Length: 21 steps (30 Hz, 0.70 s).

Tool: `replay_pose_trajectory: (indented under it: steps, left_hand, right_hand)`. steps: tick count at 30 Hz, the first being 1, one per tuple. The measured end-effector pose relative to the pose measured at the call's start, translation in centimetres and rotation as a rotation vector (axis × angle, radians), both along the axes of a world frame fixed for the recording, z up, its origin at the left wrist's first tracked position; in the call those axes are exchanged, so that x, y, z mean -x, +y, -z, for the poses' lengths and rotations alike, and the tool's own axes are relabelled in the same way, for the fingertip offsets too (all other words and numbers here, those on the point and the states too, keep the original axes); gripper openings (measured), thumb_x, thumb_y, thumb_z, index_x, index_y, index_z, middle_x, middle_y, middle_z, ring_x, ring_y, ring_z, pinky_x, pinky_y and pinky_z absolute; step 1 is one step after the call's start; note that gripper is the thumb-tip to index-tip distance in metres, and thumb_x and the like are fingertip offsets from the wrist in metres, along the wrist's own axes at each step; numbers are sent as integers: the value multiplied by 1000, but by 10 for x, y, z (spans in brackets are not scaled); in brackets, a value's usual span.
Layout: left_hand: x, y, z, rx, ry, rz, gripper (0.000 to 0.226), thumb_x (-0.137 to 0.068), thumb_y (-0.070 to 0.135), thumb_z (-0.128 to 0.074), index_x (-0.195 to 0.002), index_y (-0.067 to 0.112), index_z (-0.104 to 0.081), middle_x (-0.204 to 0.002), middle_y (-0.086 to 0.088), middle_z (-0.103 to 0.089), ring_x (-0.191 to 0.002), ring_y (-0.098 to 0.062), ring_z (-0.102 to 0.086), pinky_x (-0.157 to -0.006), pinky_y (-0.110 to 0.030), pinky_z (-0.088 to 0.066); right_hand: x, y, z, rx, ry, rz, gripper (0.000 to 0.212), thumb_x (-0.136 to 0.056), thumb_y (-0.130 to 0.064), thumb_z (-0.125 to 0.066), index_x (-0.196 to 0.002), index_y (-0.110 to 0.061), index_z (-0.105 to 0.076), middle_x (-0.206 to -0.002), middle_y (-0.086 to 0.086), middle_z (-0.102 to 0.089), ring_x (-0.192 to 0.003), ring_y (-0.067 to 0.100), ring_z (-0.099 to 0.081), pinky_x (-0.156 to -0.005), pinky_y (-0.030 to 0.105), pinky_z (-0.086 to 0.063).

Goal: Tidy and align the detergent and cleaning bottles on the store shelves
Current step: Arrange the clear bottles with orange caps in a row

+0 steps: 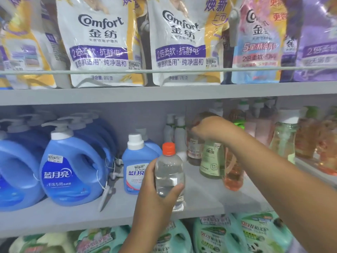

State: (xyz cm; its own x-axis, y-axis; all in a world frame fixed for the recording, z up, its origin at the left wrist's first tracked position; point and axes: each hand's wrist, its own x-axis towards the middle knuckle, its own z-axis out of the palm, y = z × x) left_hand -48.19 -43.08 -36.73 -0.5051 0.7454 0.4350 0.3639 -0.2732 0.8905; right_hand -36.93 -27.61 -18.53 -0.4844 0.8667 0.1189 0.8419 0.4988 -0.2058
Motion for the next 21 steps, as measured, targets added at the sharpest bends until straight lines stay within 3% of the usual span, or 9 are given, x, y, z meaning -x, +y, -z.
replay_pose_trajectory:
  steps: [2,5,9,11,16,21]
  left_hand:
    - [2,-4,1,3,18,-10,76,-70,41,-83,-133,58,-43,-126,27,-66,-110,-2,-69,-99,-45,-54]
    - [6,-9,2,-3,12,-13,79,-73,34,-85,-136,56,-43,-127,26,-66,-111,-1,-68,-98,-42,-54]
    - [18,-14,4,-12,-38,6,76,-77,21,-88,-127,64,-49,-125,28,-67,-111,3,-67,-86,-16,-56]
    - [23,-16,4,7,-56,35,76,-78,20,-87,-128,63,-49,-126,27,-67,-113,3,-66,-84,-14,-54]
    - [36,-26,5,25,-79,80,78,-77,29,-88,-138,54,-46,-130,22,-66,-113,-2,-68,-84,-14,-54]
    - [49,-37,5,32,-61,135,77,-80,25,-86,-141,49,-46,-130,16,-67,-113,-6,-69,-86,-24,-59]
  right_hand:
    - [23,12,-4,-49,-2,-8,30,-103,-24,-51,-120,-4,-65,-99,11,-64,-75,23,-58,-61,27,-43]
    - [48,27,-1,-198,-45,-16,25,-99,-10,-50,-116,-4,-67,-118,15,-68,-101,31,-65,-76,31,-44]
    - [56,38,2,-176,-229,22,28,-100,-6,-44,-116,-6,-67,-125,14,-67,-116,34,-63,-90,38,-48]
    - [58,39,3,-107,-242,17,31,-100,-4,-47,-124,-1,-66,-129,16,-66,-118,34,-63,-89,36,-48]
    - [66,19,0,-129,-176,7,25,-94,-5,-61,-117,-1,-67,-115,12,-68,-106,30,-67,-74,29,-45]
    - [48,-19,-8,-136,-269,28,8,-96,-16,-61,-98,-8,-63,-89,7,-64,-74,23,-59,-66,29,-47]
